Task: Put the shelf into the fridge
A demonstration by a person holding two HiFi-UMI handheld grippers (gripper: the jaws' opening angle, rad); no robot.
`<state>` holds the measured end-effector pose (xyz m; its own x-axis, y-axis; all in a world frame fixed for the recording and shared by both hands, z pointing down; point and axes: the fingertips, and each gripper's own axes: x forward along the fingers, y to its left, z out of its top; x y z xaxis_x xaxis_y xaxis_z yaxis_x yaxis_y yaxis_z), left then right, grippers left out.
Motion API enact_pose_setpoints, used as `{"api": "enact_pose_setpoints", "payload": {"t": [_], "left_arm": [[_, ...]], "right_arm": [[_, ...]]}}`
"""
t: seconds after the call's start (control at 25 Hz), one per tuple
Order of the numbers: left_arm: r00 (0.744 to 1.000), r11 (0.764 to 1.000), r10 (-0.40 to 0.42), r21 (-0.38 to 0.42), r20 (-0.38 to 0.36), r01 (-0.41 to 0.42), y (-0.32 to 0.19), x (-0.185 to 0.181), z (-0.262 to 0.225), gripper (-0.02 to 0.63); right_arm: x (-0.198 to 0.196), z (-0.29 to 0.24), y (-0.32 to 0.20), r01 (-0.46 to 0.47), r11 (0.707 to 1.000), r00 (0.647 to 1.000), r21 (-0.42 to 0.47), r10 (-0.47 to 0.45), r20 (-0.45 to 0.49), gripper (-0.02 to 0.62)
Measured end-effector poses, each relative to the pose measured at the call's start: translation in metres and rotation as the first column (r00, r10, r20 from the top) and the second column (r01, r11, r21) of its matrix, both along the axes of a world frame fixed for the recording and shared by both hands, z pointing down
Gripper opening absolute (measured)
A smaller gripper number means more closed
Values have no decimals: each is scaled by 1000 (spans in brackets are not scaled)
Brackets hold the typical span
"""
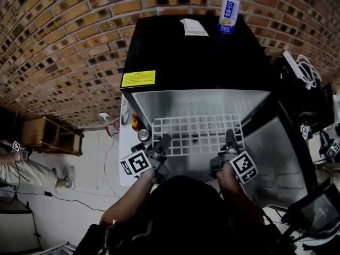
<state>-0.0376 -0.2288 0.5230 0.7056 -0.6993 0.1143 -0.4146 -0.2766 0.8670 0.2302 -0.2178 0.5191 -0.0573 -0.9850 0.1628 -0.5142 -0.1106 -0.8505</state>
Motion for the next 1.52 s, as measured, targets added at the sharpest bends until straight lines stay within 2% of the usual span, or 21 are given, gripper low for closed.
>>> {"api": "enact_pose_setpoints", "payload": {"t": [0.2, 0.36, 0.56, 0.88, 1.36, 1.52], "left_arm": [[999, 999, -37, 10, 6, 36, -11, -4, -1, 98], [994, 994, -106, -11, -8, 106, -17, -9, 0, 98], [980, 980, -193, -30, 41, 195, -19, -16, 3, 131], [948, 944, -312, -132, -67, 301, -13, -19, 6, 138], [949, 948, -309, -103, -59, 302, -32, -19, 7, 140], [951, 946, -309, -105, -20, 306, -38, -20, 8, 155]], "right_arm": [[-1, 0, -6, 6, 1000, 1000, 2, -6, 7, 110], [-1, 1, -8, 4, 1000, 1000, -3, -4, -4, 110], [0, 1, -8, -15, 1000, 1000, -10, 15, -4, 112], [-1, 0, -7, -20, 1000, 1000, -18, 20, 6, 110], [-1, 2, -23, -39, 999, 998, -22, 40, 43, 106], [-1, 2, -29, -39, 999, 999, -20, 40, 29, 107]]}}
